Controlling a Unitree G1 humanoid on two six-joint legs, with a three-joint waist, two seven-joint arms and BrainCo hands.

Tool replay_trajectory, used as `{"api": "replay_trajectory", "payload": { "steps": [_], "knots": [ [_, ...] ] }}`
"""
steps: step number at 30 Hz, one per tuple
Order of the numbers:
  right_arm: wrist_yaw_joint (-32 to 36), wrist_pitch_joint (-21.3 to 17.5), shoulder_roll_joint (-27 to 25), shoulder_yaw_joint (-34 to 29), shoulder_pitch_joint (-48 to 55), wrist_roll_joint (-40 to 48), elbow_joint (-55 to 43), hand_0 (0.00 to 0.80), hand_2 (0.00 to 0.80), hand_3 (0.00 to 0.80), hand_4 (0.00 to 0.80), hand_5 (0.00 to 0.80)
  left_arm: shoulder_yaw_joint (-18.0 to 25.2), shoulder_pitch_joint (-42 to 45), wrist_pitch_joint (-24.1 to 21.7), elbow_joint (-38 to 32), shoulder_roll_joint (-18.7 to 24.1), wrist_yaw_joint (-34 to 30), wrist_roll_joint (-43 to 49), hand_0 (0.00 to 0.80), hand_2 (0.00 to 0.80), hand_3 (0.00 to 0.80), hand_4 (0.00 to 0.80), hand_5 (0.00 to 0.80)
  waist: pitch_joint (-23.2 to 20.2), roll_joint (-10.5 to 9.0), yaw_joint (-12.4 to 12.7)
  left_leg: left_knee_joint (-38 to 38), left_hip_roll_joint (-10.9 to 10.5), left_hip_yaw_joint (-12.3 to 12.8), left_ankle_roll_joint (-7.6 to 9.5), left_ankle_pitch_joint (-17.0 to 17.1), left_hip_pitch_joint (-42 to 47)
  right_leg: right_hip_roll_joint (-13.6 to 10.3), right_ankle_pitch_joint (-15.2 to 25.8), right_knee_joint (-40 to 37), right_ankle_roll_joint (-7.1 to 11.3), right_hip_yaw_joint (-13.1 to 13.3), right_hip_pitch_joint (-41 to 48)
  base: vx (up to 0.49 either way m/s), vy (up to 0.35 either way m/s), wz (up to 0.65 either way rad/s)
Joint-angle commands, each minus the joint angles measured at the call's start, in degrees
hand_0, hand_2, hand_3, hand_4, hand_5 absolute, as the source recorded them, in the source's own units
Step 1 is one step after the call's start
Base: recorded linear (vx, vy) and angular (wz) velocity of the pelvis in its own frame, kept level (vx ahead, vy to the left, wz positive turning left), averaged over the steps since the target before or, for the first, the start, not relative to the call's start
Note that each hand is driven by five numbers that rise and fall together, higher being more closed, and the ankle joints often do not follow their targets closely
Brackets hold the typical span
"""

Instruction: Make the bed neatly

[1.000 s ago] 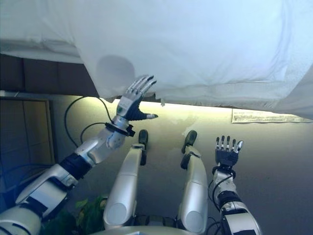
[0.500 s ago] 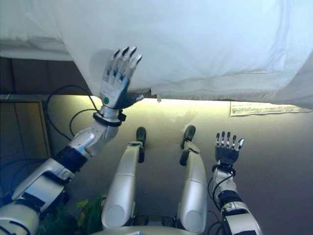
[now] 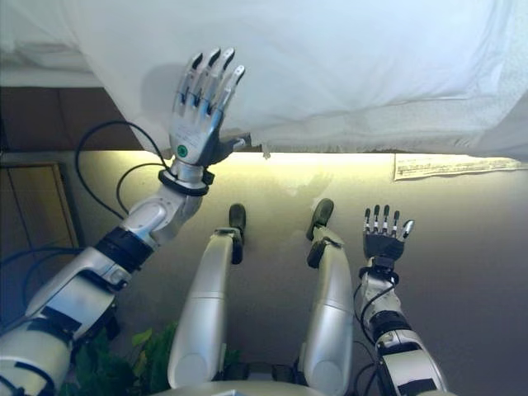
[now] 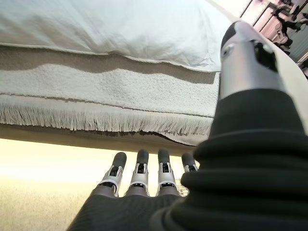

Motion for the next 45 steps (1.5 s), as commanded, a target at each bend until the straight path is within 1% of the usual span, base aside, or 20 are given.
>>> {"api": "replay_trajectory", "payload": {
  "steps": [1,5,7,11,16,17,21,23,25,27,28,29,31,33,34,35,37,40,42,45],
  "knots": [
    [2.2,-0.8,-3.1,-0.1,2.6,1.3,-4.4,0.000,0.000,0.000,0.000,0.000,1.6,-3.3,1.4,-1.1,-3.1,1.5,1.4,0.000,0.000,0.000,0.000,0.000,0.4,2.46,1.0,-2.6,-3.2,-1.5,0.94,5.3,-1.8,-0.9,-0.1,11.8,6.73,-0.1,-1.5,-0.041,-0.017,-0.07],
    [2.1,-1.9,-2.8,-0.3,3.2,1.3,-6.8,0.000,0.000,0.000,0.000,0.000,1.9,-3.9,3.9,-1.9,-3.6,0.2,3.5,0.000,0.000,0.000,0.000,0.000,0.4,2.82,0.6,1.8,-3.5,-0.7,1.03,3.0,-3.5,-1.2,-1.4,15.0,6.54,0.4,-2.9,-0.047,-0.010,-0.07],
    [2.1,-1.8,-2.9,-0.5,3.2,1.3,-7.2,0.000,0.000,0.000,0.000,0.000,1.9,-4.4,3.5,-1.7,-3.7,-1.1,4.3,0.000,0.000,0.000,0.000,0.000,0.4,3.03,0.6,4.0,-3.6,-0.5,1.01,1.8,-4.5,-1.5,-2.0,16.7,6.49,0.9,-3.8,-0.045,-0.005,-0.03],
    [1.7,-0.5,-2.8,-0.6,3.3,1.3,-7.0,0.000,0.000,0.000,0.000,0.000,1.3,-5.4,2.4,-1.3,-3.9,-7.3,3.4,0.000,0.000,0.000,0.000,0.000,0.4,3.24,0.2,7.3,-3.4,0.0,1.22,-0.2,-5.4,-1.4,-2.4,18.4,6.42,2.2,-4.6,0.007,-0.004,-0.03],
    [3.5,2.0,-3.0,-0.5,3.1,1.3,-4.9,0.000,0.000,0.000,0.000,0.000,-0.3,-6.8,2.1,-1.4,-4.3,-14.0,7.0,0.000,0.000,0.000,0.000,0.000,0.4,3.14,-0.2,7.7,-2.8,0.2,1.04,-0.7,-5.4,-1.4,-0.8,17.2,7.22,2.6,-4.7,0.031,-0.006,-0.08],
    [4.1,2.1,-3.1,-0.3,3.1,1.3,-4.5,0.000,0.000,0.000,0.000,0.000,-0.7,-7.2,1.6,-1.5,-4.4,-14.9,6.1,0.000,0.000,0.000,0.000,0.000,0.4,3.12,-0.4,7.4,-2.7,0.4,1.12,-0.6,-5.3,-1.2,-0.4,16.7,7.35,2.5,-4.7,0.013,-0.002,-0.08],
    [4.0,1.4,-3.7,0.2,2.8,1.3,-5.1,0.000,0.000,0.000,0.000,0.000,-2.1,-9.1,3.4,-2.0,-4.6,-19.6,5.2,0.000,0.000,0.000,0.000,0.000,0.4,2.87,-1.0,7.1,-2.7,0.8,1.18,-0.6,-5.9,-1.0,0.5,15.3,7.69,2.3,-5.2,-0.017,0.005,-0.16],
    [3.7,1.4,-4.0,0.5,2.4,1.3,-4.9,0.000,0.000,0.000,0.000,0.000,-3.5,-10.9,3.3,-1.5,-4.3,-24.6,6.2,0.000,0.000,0.000,0.000,0.000,0.4,2.72,-1.3,7.2,-2.4,0.9,1.18,-0.6,-6.5,-0.8,0.9,15.0,7.69,2.5,-5.6,-0.013,0.018,-0.14],
    [2.1,0.7,-3.9,0.9,2.2,1.3,-6.0,0.000,0.000,0.000,0.000,0.000,-5.7,-12.3,5.3,-0.8,-4.4,-28.7,8.3,0.000,0.000,0.000,0.000,0.000,0.4,2.51,-1.9,8.1,-1.9,1.0,1.38,-0.6,-7.1,-0.3,0.8,15.3,7.45,2.9,-6.1,0.010,0.036,-0.09],
    [-0.7,-0.8,-4.0,1.7,1.5,1.3,-7.8,0.000,0.000,0.000,0.000,0.000,-7.2,-12.7,10.1,-0.3,-5.0,-30.8,8.2,0.000,0.000,0.000,0.000,0.000,0.4,2.38,-2.3,8.9,-1.5,1.4,1.53,-0.6,-7.3,-0.3,1.0,15.7,7.32,3.2,-6.2,0.028,0.051,-0.15],
    [-1.4,-1.2,-3.9,1.9,1.1,1.3,-7.9,0.000,0.000,0.000,0.000,0.000,-7.5,-12.8,11.6,0.2,-5.1,-30.9,6.8,0.000,0.000,0.000,0.000,0.000,0.4,2.35,-2.3,9.2,-1.4,1.5,1.54,-0.6,-7.3,-0.4,1.0,15.8,7.30,3.2,-6.3,0.020,0.056,-0.21],
    [-2.1,-1.9,-3.9,2.3,0.0,1.3,-7.6,0.000,0.000,0.000,0.000,0.000,-7.6,-13.1,14.2,1.6,-5.3,-30.0,2.4,0.000,0.000,0.000,0.000,0.000,0.4,2.41,-2.2,9.4,-1.1,1.8,1.60,-0.5,-7.2,-0.7,1.0,16.1,7.24,3.1,-6.1,0.008,0.046,-0.20],
    [-2.3,-2.1,-4.1,2.3,-1.0,1.3,-6.9,0.000,0.000,0.000,0.000,0.000,-7.5,-13.5,15.8,2.9,-5.3,-26.8,-1.0,0.000,0.000,0.000,0.000,0.000,0.4,2.70,-2.2,9.3,-0.9,2.1,1.64,-0.3,-7.0,-0.9,0.8,16.3,7.14,3.0,-6.0,-0.001,0.056,-0.07],
    [-2.2,-2.4,-4.2,2.7,-1.9,1.3,-6.1,0.000,0.000,0.000,0.000,0.000,-6.7,-13.2,15.5,4.0,-5.2,-22.7,-6.6,0.000,0.000,0.000,0.000,0.000,0.4,3.11,-2.0,9.4,-0.9,2.4,1.78,-0.4,-6.8,-1.1,0.6,16.6,6.98,3.2,-5.9,-0.002,0.053,0.00],
    [-2.2,-2.7,-4.1,2.9,-2.1,1.3,-5.7,0.000,0.000,0.000,0.000,0.000,-5.7,-12.9,14.4,4.9,-5.4,-18.9,-10.4,0.000,0.000,0.000,0.000,0.000,0.4,3.48,-1.8,9.6,-0.9,2.6,1.93,-0.5,-6.6,-1.2,0.3,16.9,6.85,3.3,-5.8,-0.002,0.068,0.01],
    [-2.0,-2.6,-4.0,2.9,-2.5,1.3,-5.1,0.000,0.000,0.000,0.000,0.000,-5.1,-12.8,13.1,5.5,-5.1,-17.5,-12.5,0.000,0.000,0.000,0.000,0.000,0.4,3.84,-1.6,9.6,-1.0,2.7,1.92,-0.4,-6.4,-1.3,-0.2,17.6,6.77,3.4,-5.8,-0.003,0.083,0.05],
    [-1.8,-2.5,-3.9,3.1,-2.7,1.3,-4.3,0.000,0.000,0.000,0.000,0.000,-3.7,-12.2,10.8,6.6,-4.8,-15.8,-12.5,0.000,0.000,0.000,0.000,0.000,0.4,4.52,-1.2,9.6,-1.3,2.8,2.00,-0.4,-6.0,-1.5,-0.7,18.3,6.44,3.4,-5.7,-0.006,0.107,0.10],
    [-2.3,-2.9,-3.8,4.1,-3.6,1.3,-3.8,0.000,0.000,0.000,0.000,0.000,-2.9,-11.3,11.9,7.9,-4.2,-15.0,-12.5,0.000,0.000,0.000,0.000,0.000,0.4,5.57,-0.8,9.6,-1.6,2.9,2.02,0.1,-5.4,-1.8,-1.4,19.6,6.06,3.7,-5.5,-0.008,0.112,0.17],
    [-2.8,-3.4,-3.3,5.0,-4.8,1.3,-3.1,0.000,0.000,0.000,0.000,0.000,-2.2,-11.3,13.0,10.1,-3.7,-14.5,-14.6,0.000,0.000,0.000,0.000,0.000,0.4,6.15,-0.4,9.5,-1.5,3.0,1.87,0.6,-5.2,-2.0,-1.7,20.6,5.84,4.0,-5.4,-0.007,0.088,0.16],
    [-3.8,-4.2,-3.1,5.2,-6.0,0.6,-2.1,0.000,0.000,0.000,0.000,0.000,-1.2,-11.3,12.1,13.0,-3.5,-14.2,-13.2,0.000,0.000,0.000,0.000,0.000,0.4,6.78,0.0,9.5,-1.3,3.0,1.75,1.3,-5.1,-2.3,-2.2,22.1,5.68,4.4,-5.5,-0.005,0.081,0.15]
  ]
}}
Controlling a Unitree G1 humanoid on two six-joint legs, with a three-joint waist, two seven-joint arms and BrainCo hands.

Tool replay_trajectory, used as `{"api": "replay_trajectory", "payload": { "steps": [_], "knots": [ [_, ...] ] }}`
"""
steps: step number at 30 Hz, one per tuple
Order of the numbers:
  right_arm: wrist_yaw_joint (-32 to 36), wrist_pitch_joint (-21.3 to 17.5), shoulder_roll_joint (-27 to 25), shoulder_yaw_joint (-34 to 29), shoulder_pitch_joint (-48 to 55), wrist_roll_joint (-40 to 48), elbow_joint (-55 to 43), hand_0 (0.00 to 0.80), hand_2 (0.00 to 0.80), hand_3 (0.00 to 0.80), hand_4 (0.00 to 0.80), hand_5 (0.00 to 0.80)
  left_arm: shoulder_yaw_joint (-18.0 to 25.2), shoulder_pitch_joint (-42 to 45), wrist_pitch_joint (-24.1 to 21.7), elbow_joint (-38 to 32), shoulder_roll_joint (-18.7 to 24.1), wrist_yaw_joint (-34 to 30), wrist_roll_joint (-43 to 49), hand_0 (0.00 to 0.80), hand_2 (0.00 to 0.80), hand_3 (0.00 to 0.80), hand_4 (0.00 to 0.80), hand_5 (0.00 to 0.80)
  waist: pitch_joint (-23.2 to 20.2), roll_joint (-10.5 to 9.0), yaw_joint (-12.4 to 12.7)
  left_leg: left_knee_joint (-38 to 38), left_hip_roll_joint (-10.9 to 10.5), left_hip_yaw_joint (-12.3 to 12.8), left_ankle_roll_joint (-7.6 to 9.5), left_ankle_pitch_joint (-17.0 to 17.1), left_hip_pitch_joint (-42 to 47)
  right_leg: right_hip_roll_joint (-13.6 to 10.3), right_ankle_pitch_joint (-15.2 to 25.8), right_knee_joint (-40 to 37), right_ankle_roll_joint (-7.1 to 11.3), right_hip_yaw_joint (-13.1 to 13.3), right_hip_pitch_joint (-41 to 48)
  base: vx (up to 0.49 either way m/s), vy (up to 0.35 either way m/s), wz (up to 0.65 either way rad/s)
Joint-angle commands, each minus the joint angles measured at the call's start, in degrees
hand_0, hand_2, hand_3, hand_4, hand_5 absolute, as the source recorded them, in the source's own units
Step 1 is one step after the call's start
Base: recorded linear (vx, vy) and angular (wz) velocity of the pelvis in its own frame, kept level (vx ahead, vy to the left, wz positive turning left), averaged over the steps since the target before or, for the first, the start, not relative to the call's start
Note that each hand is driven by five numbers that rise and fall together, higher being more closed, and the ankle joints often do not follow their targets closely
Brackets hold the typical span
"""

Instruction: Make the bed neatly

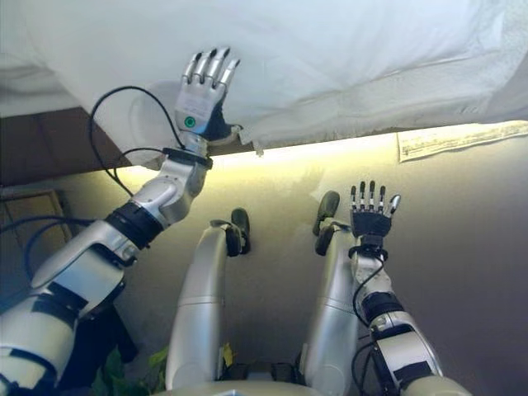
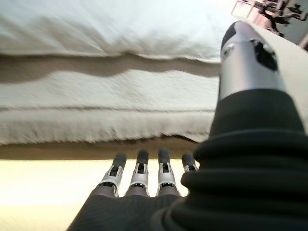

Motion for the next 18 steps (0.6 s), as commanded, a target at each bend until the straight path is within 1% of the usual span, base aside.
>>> {"api": "replay_trajectory", "payload": {
  "steps": [1,5,8,12,16,18],
  "knots": [
    [-1.3,-3.7,-2.9,-0.6,0.8,0.2,-1.2,0.000,0.000,0.000,0.000,0.000,5.5,-1.0,-0.3,0.6,-1.0,3.0,1.5,0.000,0.000,0.000,0.000,0.000,-0.1,4.84,1.0,-6.4,-1.7,-1.6,-0.93,9.2,-0.4,0.5,2.0,5.5,4.95,-1.0,3.4,-0.012,0.074,0.14],
    [-3.3,-4.3,-2.9,-0.5,-0.5,-1.1,-0.7,0.000,0.000,0.000,0.000,0.000,5.7,-1.0,3.0,2.5,-1.0,1.3,3.0,0.000,0.000,0.000,0.000,0.000,-0.1,5.45,1.3,-6.7,-1.9,-1.6,-1.21,10.0,0.0,0.7,1.8,6.6,4.77,-0.7,3.6,0.008,0.078,0.09],
    [-4.2,-4.9,-2.6,-0.4,-1.8,-2.2,-0.4,0.000,0.000,0.000,0.000,0.000,6.3,-0.6,4.3,5.2,-1.4,2.9,2.3,0.000,0.000,0.000,0.000,0.000,-0.1,5.58,1.5,-6.6,-2.0,-1.8,-1.63,10.5,-0.6,0.5,1.7,7.2,4.91,-0.3,3.0,-0.003,0.059,0.08],
    [-4.7,-6.0,-2.5,-0.4,-3.7,-1.3,0.6,0.000,0.000,0.000,0.000,0.000,6.0,-1.5,4.0,6.4,-0.7,3.2,0.9,0.000,0.000,0.000,0.000,0.000,-0.1,5.68,2.0,-6.9,-1.7,-1.9,-1.89,10.9,-1.5,0.5,2.1,6.8,5.17,-0.1,2.2,0.007,0.005,0.03],
    [-6.1,-6.4,-3.1,-0.2,-5.3,-0.2,0.8,0.000,0.000,0.000,0.000,0.000,5.7,-2.4,1.9,7.9,-0.1,3.2,0.4,0.000,0.000,0.000,0.000,0.000,-0.1,5.55,2.3,-6.7,-1.4,-1.8,-1.98,11.2,-2.2,0.4,2.7,6.6,5.24,-0.1,1.6,0.038,-0.010,0.03],
    [-6.6,-6.3,-3.5,-0.7,-5.9,-0.1,1.3,0.000,0.000,0.000,0.000,0.000,5.4,-2.6,1.0,8.2,0.1,1.9,0.7,0.000,0.000,0.000,0.000,0.000,-0.1,5.58,2.4,-6.5,-1.2,-1.6,-2.05,11.4,-2.3,0.4,3.1,6.6,5.35,-0.1,1.5,0.053,0.006,0.00]
  ]
}}
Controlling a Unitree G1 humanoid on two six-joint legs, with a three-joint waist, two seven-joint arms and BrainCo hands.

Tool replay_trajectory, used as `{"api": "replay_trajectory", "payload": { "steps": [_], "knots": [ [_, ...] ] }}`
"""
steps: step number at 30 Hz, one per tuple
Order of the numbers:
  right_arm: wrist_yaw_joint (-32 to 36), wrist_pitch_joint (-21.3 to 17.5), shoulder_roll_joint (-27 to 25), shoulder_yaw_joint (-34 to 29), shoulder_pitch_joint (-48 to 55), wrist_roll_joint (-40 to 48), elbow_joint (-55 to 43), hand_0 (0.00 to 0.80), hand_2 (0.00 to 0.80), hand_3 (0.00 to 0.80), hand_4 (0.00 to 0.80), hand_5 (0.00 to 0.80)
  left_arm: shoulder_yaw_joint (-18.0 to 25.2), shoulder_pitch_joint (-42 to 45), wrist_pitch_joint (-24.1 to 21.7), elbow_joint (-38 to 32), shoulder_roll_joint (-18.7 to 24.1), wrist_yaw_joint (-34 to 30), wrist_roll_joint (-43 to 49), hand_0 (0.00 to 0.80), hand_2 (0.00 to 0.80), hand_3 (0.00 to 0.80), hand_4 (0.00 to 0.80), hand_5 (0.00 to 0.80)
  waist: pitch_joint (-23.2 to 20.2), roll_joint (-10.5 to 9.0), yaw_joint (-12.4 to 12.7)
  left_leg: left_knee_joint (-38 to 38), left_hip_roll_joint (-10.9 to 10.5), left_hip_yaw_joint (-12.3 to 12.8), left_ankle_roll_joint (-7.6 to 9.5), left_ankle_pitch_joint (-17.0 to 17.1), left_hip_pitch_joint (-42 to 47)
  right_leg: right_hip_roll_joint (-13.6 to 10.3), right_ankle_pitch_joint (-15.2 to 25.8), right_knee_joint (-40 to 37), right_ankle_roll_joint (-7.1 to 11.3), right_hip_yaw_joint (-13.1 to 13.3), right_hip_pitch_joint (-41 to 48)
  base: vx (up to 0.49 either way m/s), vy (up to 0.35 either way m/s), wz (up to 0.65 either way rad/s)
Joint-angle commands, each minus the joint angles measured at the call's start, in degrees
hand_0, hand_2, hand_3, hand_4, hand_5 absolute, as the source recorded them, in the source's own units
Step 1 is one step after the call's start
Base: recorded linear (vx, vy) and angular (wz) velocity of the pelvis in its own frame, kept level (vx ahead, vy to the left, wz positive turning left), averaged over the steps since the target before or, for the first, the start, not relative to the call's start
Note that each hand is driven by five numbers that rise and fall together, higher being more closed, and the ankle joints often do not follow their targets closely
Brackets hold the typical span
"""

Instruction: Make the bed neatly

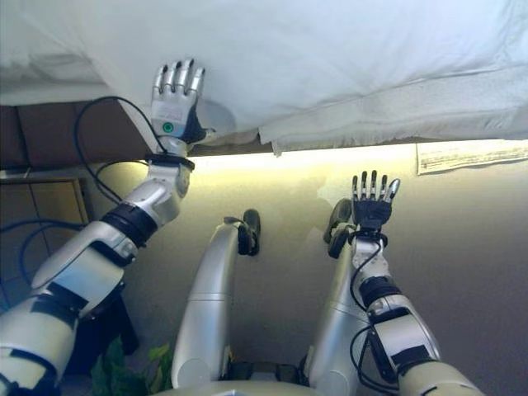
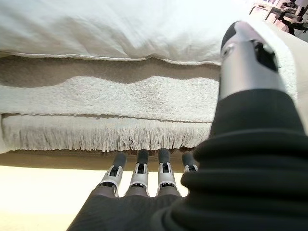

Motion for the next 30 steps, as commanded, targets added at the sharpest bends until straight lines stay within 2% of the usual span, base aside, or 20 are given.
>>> {"api": "replay_trajectory", "payload": {
  "steps": [1,9,18,19,20,21,22,30],
  "knots": [
    [-0.2,-2.3,-3.0,-1.5,0.4,0.3,-0.6,0.000,0.000,0.000,0.000,0.000,5.0,-2.5,-1.9,1.1,0.0,0.7,0.8,0.000,0.000,0.000,0.000,0.000,-0.3,3.90,1.2,-8.0,-0.5,0.0,-1.79,11.2,-0.9,1.2,4.7,3.6,5.52,0.2,2.5,0.044,0.005,-0.01],
    [0.6,-3.6,-3.8,-2.7,-2.2,1.6,2.5,0.000,0.000,0.000,0.000,0.000,3.8,-5.3,-4.0,2.8,-0.8,-1.3,1.5,0.000,0.000,0.000,0.000,0.000,-0.3,3.91,1.4,-4.6,-0.4,0.3,-2.07,10.0,-4.0,1.4,6.3,3.5,5.99,1.1,0.0,0.014,0.002,-0.03],
    [-1.5,-4.2,-4.6,-3.5,-3.6,1.6,2.4,0.000,0.000,0.000,0.000,0.000,3.1,-6.9,-1.6,3.6,-0.2,-5.6,2.4,0.000,0.000,0.000,0.000,0.000,-0.3,3.64,1.0,0.4,0.9,1.6,-2.50,8.3,-7.8,1.3,7.5,4.5,6.03,2.4,-2.9,0.010,0.003,-0.02],
    [-1.6,-4.2,-4.7,-3.6,-3.8,1.6,2.5,0.000,0.000,0.000,0.000,0.000,2.9,-7.3,-1.1,3.7,-0.1,-7.2,2.8,0.091,0.091,0.091,0.091,0.091,-0.3,3.61,0.9,0.8,1.1,1.6,-2.54,8.2,-8.1,1.2,7.6,4.7,6.07,2.5,-3.2,0.000,0.000,0.00],
    [-1.6,-4.1,-4.8,-3.7,-3.9,1.6,2.6,0.000,0.000,0.000,0.000,0.000,2.7,-7.4,-0.7,3.8,-0.1,-7.9,3.1,0.411,0.411,0.411,0.411,0.411,-0.3,3.60,0.9,1.0,1.2,1.6,-2.53,8.1,-8.3,1.1,7.7,4.7,6.07,2.6,-3.4,0.000,0.000,0.00],
    [-1.8,-4.1,-4.8,-3.7,-4.1,1.6,2.7,0.000,0.000,0.000,0.000,0.000,2.5,-7.5,-0.5,3.9,-0.1,-8.4,2.6,0.505,0.505,0.505,0.505,0.505,-0.3,3.62,0.9,1.3,1.3,1.7,-2.54,8.0,-8.4,1.2,7.9,4.8,5.99,2.8,-3.5,0.035,0.019,0.02],
    [-1.8,-4.1,-4.7,-3.7,-4.0,1.6,2.6,0.000,0.000,0.000,0.000,0.000,2.5,-7.5,-0.3,4.3,-0.2,-8.6,2.5,0.787,0.787,0.787,0.787,0.787,-0.3,3.59,0.8,1.8,1.6,1.8,-2.52,7.9,-8.6,1.1,7.8,5.2,5.97,2.8,-3.7,0.038,0.016,0.01],
    [-1.4,-3.6,-5.1,-3.5,-4.9,1.6,3.1,0.000,0.000,0.000,0.000,0.000,2.4,-8.3,0.0,5.1,0.0,-7.3,0.3,0.800,0.800,0.800,0.800,0.800,-0.3,3.64,0.4,3.1,3.1,2.3,-2.62,7.1,-8.9,-0.1,7.1,6.3,5.89,2.7,-4.4,0.004,0.001,0.00]
  ]
}}
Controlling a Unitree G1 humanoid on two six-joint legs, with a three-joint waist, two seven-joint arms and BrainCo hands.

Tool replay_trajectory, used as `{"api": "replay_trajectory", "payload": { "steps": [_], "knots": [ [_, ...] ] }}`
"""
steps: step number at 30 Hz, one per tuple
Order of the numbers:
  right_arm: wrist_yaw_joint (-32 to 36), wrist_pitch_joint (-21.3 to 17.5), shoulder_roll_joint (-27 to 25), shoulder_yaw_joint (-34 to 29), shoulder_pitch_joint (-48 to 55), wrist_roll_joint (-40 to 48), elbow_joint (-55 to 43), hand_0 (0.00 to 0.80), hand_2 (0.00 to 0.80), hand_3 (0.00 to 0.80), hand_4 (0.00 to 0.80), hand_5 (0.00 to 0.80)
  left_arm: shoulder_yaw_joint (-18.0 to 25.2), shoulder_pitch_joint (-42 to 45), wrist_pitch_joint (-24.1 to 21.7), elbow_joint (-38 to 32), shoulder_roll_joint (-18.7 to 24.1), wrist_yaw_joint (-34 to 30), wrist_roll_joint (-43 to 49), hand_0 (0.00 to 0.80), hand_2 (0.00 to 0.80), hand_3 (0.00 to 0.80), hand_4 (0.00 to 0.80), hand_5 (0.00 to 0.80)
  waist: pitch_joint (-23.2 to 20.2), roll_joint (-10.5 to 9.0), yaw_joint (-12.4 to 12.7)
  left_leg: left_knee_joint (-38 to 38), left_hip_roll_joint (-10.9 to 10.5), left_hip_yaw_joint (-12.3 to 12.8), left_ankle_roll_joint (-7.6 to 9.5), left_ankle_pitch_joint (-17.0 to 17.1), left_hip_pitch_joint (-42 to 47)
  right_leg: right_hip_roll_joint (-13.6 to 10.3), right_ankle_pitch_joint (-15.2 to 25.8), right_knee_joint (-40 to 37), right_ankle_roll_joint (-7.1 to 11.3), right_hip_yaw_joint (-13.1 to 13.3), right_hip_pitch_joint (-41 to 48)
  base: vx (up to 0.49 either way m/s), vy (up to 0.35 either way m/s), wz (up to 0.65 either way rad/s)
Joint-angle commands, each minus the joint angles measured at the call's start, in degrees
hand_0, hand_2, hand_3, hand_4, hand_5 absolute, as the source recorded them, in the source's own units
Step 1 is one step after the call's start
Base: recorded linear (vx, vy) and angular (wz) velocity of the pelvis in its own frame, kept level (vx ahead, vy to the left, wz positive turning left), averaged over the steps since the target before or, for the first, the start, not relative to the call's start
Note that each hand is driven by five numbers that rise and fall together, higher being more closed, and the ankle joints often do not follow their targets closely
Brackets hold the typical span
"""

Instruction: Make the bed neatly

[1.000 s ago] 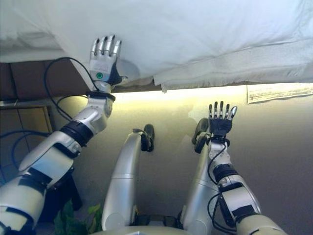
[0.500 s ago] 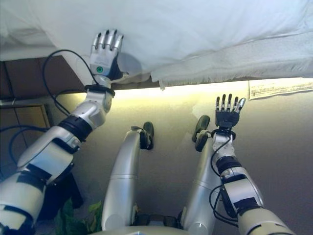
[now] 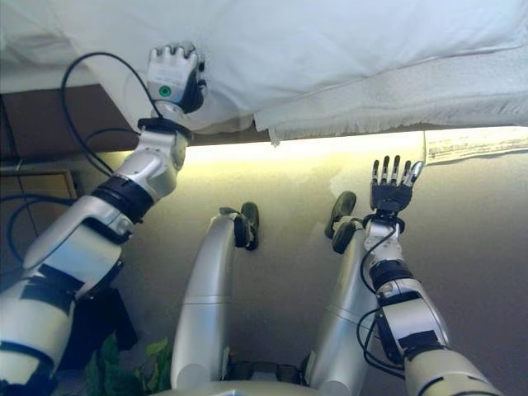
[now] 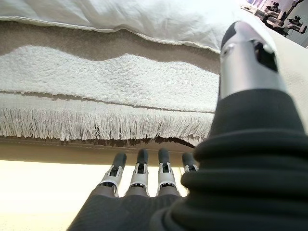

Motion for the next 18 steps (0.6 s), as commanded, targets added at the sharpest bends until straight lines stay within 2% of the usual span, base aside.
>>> {"api": "replay_trajectory", "payload": {
  "steps": [1,18],
  "knots": [
    [0.6,-2.0,-1.5,-1.3,0.2,0.9,-0.5,0.000,0.000,0.000,0.000,0.000,2.7,0.3,1.0,1.6,-0.3,0.5,-0.4,0.800,0.800,0.800,0.800,0.800,-0.3,3.39,-0.2,-3.6,1.3,2.6,-2.18,8.5,-2.0,-0.9,8.2,0.2,7.41,1.5,2.9,-0.008,-0.008,0.06],
    [-1.0,-2.9,0.1,-0.6,-0.5,0.9,-1.5,0.000,0.000,0.000,0.000,0.000,1.9,-1.4,-0.4,2.2,-0.5,0.3,-2.0,0.800,0.800,0.800,0.800,0.800,-0.3,2.92,-0.7,-5.7,2.8,2.4,-2.52,9.5,0.1,-1.2,8.1,-0.3,7.48,1.4,4.4,-0.003,0.000,0.03]
  ]
}}
